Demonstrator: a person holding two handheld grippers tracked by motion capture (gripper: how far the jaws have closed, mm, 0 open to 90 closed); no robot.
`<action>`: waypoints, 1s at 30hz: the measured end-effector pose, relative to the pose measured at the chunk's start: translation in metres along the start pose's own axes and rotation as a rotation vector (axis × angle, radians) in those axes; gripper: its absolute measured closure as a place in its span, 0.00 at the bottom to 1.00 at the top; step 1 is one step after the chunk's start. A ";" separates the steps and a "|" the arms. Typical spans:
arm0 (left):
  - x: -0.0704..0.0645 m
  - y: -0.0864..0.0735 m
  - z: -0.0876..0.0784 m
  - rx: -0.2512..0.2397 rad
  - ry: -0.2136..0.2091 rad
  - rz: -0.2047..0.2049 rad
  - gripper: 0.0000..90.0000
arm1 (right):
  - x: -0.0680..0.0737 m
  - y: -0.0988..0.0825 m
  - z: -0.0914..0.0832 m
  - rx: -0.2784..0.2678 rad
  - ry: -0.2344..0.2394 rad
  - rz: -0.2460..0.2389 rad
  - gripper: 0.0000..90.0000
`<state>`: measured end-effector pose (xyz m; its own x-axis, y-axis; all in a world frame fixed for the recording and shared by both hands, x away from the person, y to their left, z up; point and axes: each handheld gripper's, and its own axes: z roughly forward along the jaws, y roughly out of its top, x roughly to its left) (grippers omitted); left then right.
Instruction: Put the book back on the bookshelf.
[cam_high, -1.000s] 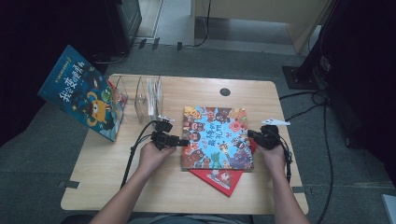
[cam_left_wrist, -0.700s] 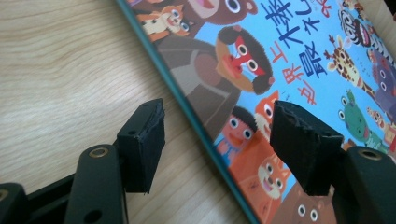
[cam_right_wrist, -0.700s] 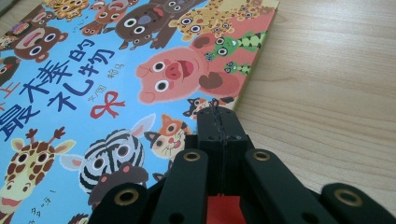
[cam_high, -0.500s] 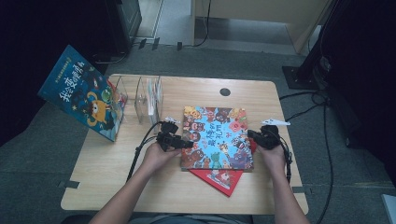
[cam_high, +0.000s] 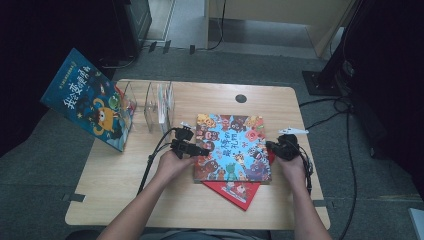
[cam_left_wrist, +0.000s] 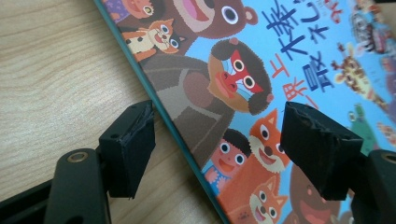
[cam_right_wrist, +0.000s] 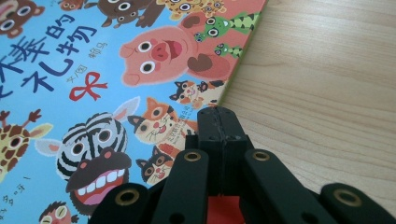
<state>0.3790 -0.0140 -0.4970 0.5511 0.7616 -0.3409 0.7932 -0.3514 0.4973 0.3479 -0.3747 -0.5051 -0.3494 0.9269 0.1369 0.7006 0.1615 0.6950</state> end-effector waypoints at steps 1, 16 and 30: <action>-0.002 0.000 0.000 0.001 0.021 0.004 0.33 | 0.001 0.000 0.000 0.001 -0.004 -0.007 1.00; 0.021 0.003 -0.025 0.080 -0.102 -0.155 0.51 | 0.006 -0.001 0.002 0.008 0.081 0.019 1.00; 0.016 0.025 -0.085 0.044 -0.222 -0.187 0.64 | 0.025 0.000 0.010 0.027 0.208 -0.007 1.00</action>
<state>0.3857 0.0356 -0.4223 0.4339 0.6792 -0.5920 0.8941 -0.2436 0.3758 0.3454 -0.3486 -0.5081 -0.4730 0.8365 0.2766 0.7131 0.1791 0.6778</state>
